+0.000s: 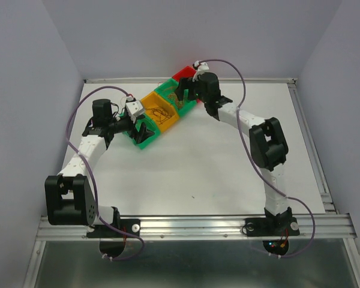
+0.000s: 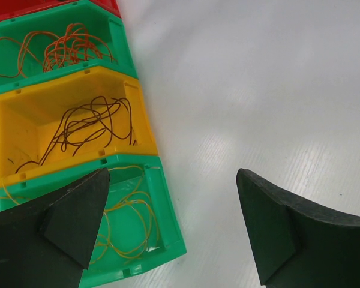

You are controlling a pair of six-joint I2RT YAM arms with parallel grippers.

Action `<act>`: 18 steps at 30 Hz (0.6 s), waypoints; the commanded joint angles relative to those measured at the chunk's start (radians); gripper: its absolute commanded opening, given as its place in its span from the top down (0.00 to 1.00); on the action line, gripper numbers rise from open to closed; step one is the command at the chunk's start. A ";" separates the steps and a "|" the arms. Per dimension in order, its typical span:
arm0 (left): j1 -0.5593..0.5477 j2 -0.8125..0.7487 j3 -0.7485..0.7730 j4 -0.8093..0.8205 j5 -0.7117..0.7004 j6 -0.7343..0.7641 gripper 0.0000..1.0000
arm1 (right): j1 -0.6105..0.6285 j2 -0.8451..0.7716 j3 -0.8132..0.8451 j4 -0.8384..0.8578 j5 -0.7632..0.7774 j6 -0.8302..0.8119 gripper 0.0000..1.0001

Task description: Untangle the cables

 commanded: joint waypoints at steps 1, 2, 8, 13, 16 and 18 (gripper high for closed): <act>0.002 -0.019 -0.008 0.056 -0.009 -0.017 0.01 | 0.016 -0.205 -0.152 0.031 0.047 -0.029 0.00; 0.003 -0.022 -0.011 0.063 -0.012 -0.022 0.01 | 0.017 -0.245 -0.211 0.043 0.063 -0.031 0.00; 0.008 -0.043 -0.022 0.075 -0.029 -0.037 0.01 | 0.019 -0.665 -0.756 0.191 0.158 -0.022 0.00; 0.028 -0.094 -0.054 0.075 -0.052 -0.037 0.01 | 0.019 -1.054 -1.180 0.201 0.247 0.024 0.00; 0.055 -0.147 -0.091 0.103 -0.066 -0.057 0.01 | 0.019 -1.211 -1.322 0.202 0.276 0.075 0.00; 0.060 -0.177 -0.145 0.109 -0.054 -0.060 0.01 | 0.019 -1.343 -1.433 0.203 0.294 0.102 0.00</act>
